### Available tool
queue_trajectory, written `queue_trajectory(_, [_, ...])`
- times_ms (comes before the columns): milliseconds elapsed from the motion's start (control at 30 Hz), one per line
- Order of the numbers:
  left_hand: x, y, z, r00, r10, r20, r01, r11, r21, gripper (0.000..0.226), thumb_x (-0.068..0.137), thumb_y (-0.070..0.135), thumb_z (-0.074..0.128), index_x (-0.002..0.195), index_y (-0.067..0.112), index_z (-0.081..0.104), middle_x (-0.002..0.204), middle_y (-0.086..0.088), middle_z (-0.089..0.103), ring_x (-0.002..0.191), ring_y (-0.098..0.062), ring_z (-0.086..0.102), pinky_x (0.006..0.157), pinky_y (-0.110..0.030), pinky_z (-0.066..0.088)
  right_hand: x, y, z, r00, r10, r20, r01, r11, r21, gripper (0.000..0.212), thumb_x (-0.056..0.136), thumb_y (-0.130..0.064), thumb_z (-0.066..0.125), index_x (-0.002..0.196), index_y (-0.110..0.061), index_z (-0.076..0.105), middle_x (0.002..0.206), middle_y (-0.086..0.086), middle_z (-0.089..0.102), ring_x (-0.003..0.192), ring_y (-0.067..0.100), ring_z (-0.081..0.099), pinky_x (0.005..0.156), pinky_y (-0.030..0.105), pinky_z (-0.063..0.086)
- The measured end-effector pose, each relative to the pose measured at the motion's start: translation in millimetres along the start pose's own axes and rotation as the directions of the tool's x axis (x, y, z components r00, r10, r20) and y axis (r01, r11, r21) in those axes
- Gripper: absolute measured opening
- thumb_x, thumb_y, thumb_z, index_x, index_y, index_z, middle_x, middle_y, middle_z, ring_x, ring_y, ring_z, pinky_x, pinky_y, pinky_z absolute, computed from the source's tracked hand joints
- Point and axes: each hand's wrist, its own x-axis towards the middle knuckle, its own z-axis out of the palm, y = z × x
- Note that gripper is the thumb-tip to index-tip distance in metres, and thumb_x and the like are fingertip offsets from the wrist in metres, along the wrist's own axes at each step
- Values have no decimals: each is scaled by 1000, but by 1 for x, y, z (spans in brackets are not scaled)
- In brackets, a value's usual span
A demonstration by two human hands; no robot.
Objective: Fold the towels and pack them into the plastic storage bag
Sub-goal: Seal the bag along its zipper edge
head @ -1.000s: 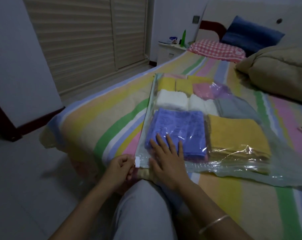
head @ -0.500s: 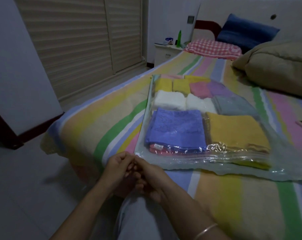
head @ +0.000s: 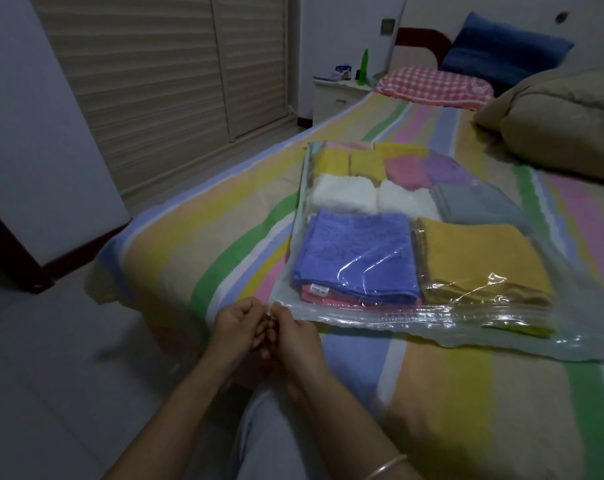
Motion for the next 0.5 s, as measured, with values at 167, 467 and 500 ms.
queue_trajectory(167, [14, 11, -3, 983, -181, 15, 179, 980, 89, 45, 94, 28, 50, 52, 13, 45, 37, -4, 41, 30, -18, 38, 40, -18, 35, -1, -4, -6, 997, -6, 81, 7, 1000, -5, 35, 100, -20, 45, 77, 0, 61, 46, 3, 58, 32, 6, 50, 37, 14, 39])
queue_trajectory(467, [16, 17, -2, 984, -14, 179, -42, 951, 306, 35, 100, 14, 45, 67, 4, 53, 35, 4, 42, 28, -5, 36, 33, -14, 26, 9, 3, 2, 1000, -21, 18, 23, 994, -109, 53, 97, -44, 46, 56, -14, 59, 43, -1, 57, 40, 17, 56, 51, 31, 51])
queue_trajectory(500, [15, 15, -2, 985, -12, 170, -37, 958, 284, 37, 100, 15, 45, 65, 6, 52, 36, 4, 40, 28, -6, 34, 34, -14, 27, 11, 6, 3, 999, -36, -2, 35, 991, -128, 52, 96, -45, 48, 57, -14, 61, 49, 3, 60, 48, 22, 60, 56, 36, 53])
